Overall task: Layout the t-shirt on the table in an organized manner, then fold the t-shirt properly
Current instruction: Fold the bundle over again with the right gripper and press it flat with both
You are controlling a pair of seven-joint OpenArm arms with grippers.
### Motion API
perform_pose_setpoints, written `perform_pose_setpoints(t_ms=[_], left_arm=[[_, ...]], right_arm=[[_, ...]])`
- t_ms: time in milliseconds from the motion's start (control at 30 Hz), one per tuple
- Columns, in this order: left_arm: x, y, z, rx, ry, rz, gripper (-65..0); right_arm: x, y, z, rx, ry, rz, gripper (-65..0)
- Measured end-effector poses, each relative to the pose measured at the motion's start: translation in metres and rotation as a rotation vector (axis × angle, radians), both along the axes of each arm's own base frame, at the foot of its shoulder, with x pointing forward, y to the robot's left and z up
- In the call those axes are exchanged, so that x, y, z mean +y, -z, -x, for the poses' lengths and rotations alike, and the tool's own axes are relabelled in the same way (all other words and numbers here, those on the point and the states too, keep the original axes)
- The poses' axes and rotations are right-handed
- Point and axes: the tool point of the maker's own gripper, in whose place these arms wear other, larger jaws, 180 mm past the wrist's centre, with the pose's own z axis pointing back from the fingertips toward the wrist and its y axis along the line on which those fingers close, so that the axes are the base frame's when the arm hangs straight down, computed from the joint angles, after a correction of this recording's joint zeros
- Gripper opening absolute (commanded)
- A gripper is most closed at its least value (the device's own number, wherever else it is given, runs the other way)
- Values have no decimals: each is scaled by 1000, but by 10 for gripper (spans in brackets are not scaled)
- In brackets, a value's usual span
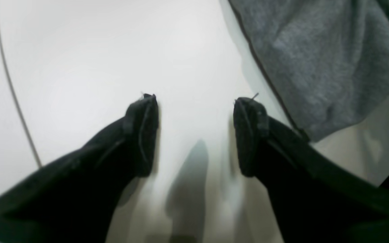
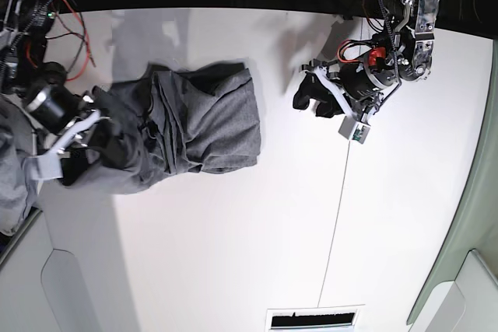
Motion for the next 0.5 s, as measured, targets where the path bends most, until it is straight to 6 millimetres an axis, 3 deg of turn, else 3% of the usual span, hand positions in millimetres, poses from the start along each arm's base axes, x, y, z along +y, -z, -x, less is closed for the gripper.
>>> perform_pose_setpoints(t_ms=[133, 200, 267, 367, 500], left_arm=[[-6, 4, 3, 2, 15, 8, -276], [-9, 3, 2, -2, 13, 16, -276], [-8, 3, 2, -1, 13, 14, -276], [-6, 4, 3, 6, 17, 4, -276], [-2, 4, 3, 5, 14, -1, -276]], right_arm=[[77, 20, 8, 26, -198, 88, -650], [103, 26, 14, 14, -292, 159, -431], [126, 28, 21, -7, -371, 200, -285], [148, 34, 33, -35, -452, 259, -270], [178, 24, 42, -98, -523, 221, -271]])
